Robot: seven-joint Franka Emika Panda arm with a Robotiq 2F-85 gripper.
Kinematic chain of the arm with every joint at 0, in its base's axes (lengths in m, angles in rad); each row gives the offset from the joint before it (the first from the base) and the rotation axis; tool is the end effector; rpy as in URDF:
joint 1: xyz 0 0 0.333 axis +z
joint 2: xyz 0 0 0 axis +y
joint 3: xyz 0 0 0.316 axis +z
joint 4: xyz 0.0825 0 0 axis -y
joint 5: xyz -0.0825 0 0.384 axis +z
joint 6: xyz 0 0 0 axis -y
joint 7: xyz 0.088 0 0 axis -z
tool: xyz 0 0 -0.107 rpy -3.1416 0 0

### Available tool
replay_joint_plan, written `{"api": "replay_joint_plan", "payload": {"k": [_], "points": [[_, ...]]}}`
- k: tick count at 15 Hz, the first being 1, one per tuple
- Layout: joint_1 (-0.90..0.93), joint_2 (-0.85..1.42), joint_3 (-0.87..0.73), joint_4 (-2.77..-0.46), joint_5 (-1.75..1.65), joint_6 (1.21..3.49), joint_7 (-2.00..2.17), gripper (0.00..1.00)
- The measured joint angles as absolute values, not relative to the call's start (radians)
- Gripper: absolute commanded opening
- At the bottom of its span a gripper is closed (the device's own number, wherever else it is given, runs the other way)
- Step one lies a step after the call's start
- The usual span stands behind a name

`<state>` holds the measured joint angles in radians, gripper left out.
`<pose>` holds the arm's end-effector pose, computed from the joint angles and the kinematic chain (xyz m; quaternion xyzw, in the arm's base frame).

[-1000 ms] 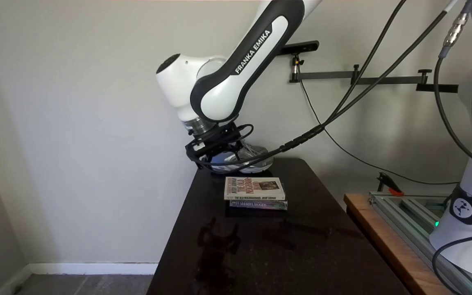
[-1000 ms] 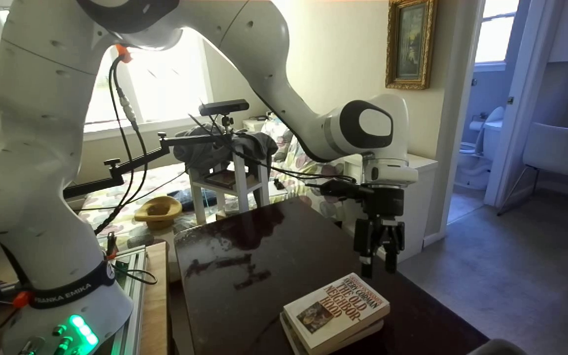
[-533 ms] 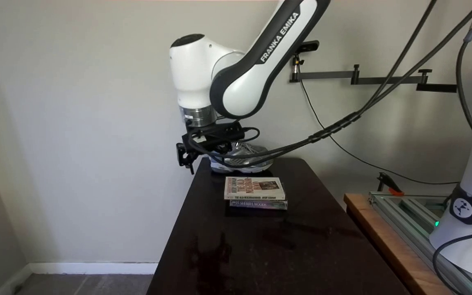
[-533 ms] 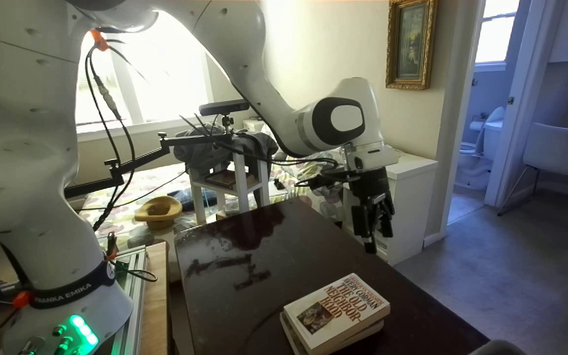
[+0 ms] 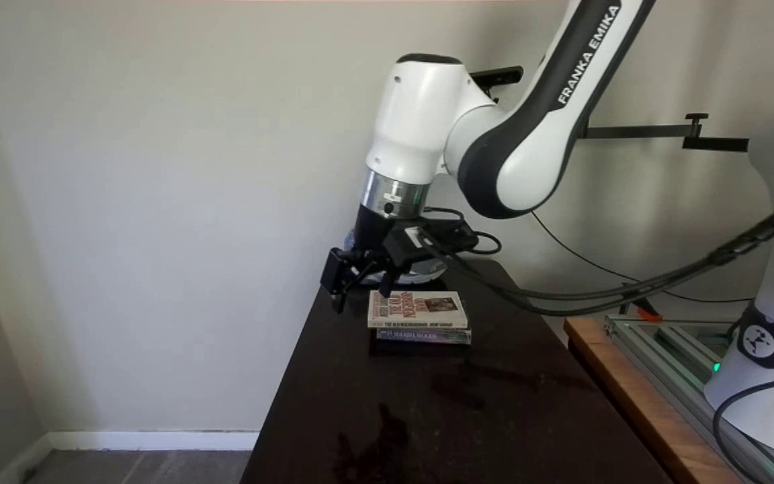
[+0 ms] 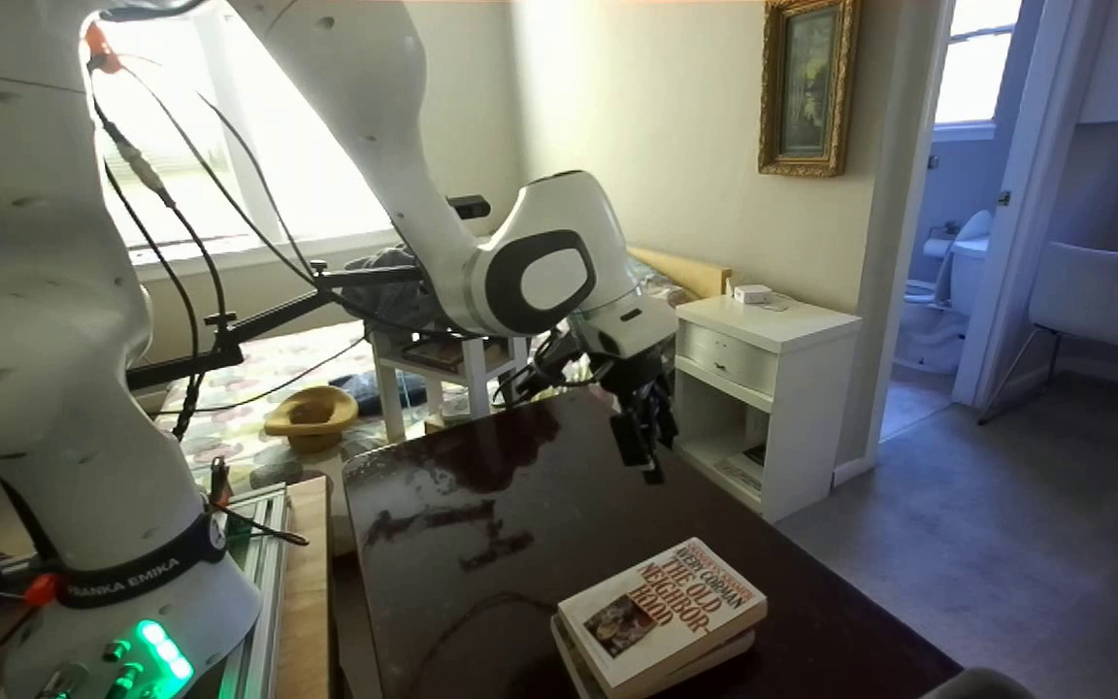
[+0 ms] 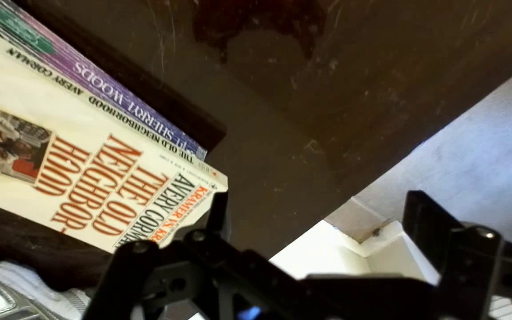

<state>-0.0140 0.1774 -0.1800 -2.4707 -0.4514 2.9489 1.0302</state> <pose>0.4975 -0.0697 0.2517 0.9103 -0.3773 0.1685 0.0243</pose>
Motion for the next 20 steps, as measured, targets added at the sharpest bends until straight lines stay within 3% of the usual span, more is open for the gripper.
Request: {"api": "replay_joint_plan", "payload": {"k": [7, 14, 20], "points": [[-0.048, -0.016, -0.116, -2.699, -0.414, 2.970, 0.792, 1.00], [-0.087, -0.204, -0.073, -2.721, -0.416, 2.775, 0.773, 1.00], [-0.141, -0.281, -0.010, -2.734, -0.390, 2.757, 0.764, 1.00]]}}
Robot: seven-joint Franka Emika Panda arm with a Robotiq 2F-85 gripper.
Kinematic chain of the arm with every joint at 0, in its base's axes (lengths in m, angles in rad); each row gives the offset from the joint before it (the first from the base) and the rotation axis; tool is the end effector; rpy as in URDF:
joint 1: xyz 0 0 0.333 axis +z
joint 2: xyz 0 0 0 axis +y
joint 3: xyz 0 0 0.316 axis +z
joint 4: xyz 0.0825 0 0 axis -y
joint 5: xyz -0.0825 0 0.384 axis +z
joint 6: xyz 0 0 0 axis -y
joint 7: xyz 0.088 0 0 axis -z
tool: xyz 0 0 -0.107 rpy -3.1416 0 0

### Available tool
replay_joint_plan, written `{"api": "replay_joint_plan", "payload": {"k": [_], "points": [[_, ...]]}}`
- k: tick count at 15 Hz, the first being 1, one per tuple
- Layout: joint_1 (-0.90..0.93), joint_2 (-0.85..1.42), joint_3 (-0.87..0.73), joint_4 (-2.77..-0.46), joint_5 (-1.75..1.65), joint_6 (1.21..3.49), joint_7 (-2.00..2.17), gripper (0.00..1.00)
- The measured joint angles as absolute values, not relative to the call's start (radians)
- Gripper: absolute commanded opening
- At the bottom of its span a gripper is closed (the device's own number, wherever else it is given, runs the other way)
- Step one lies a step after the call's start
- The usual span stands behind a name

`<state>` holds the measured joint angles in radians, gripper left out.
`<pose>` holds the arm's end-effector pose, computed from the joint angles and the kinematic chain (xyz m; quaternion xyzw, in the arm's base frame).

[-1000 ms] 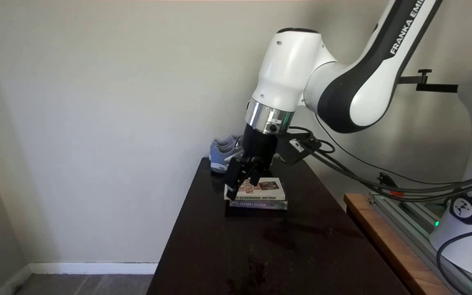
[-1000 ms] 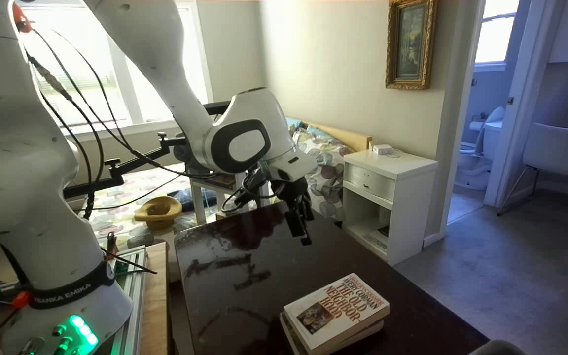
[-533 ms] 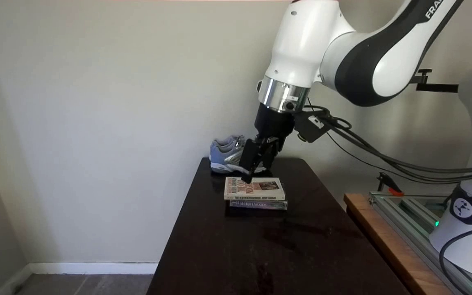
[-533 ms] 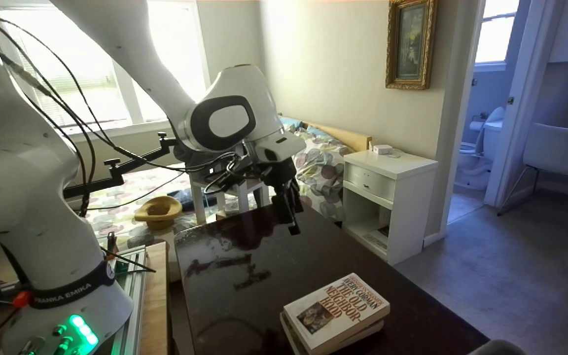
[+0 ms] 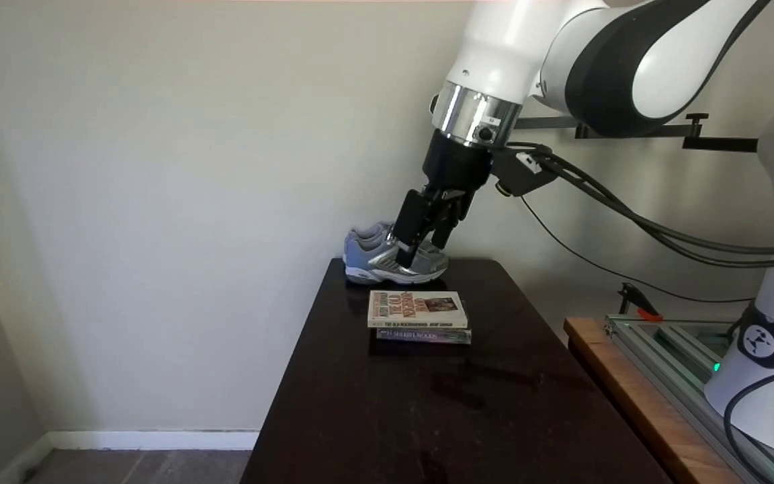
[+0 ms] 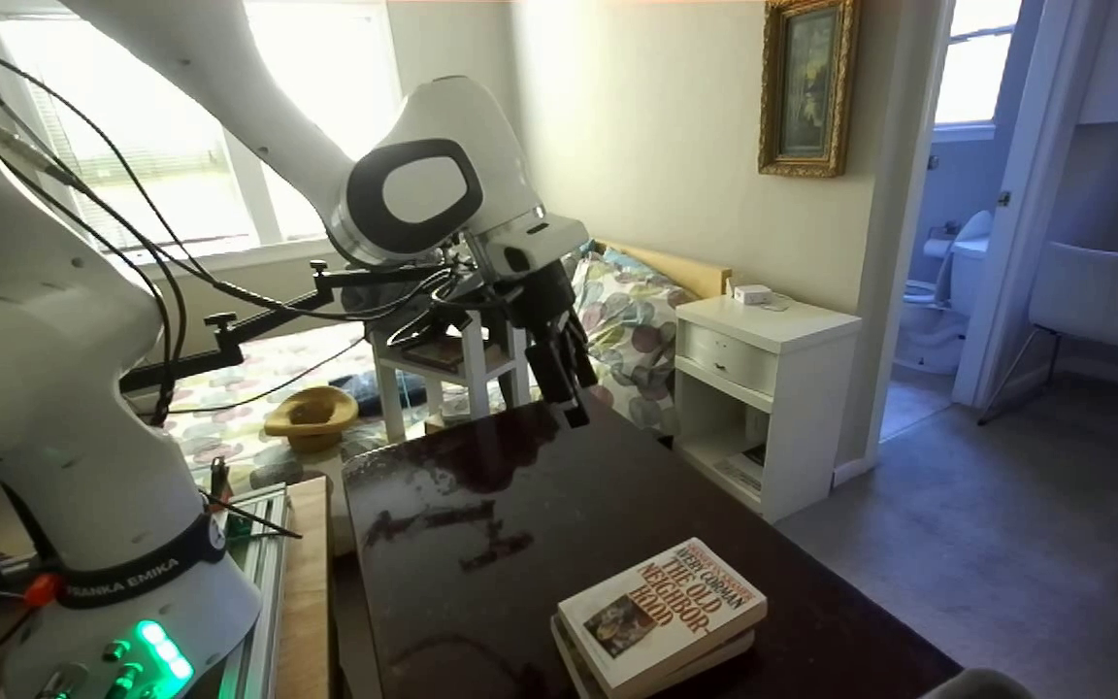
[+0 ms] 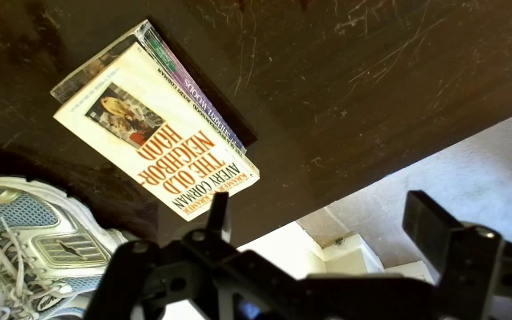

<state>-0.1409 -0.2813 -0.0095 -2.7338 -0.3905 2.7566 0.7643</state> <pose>0.4107 -0.0462 0.3379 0.9437 -0.2787 0.1715 0.0484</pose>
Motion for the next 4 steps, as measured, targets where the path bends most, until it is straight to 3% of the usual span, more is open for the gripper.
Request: {"api": "replay_joint_plan", "payload": {"k": [4], "points": [[-0.147, -0.276, -0.001, -2.734, -0.390, 2.757, 0.764, 1.00]]}}
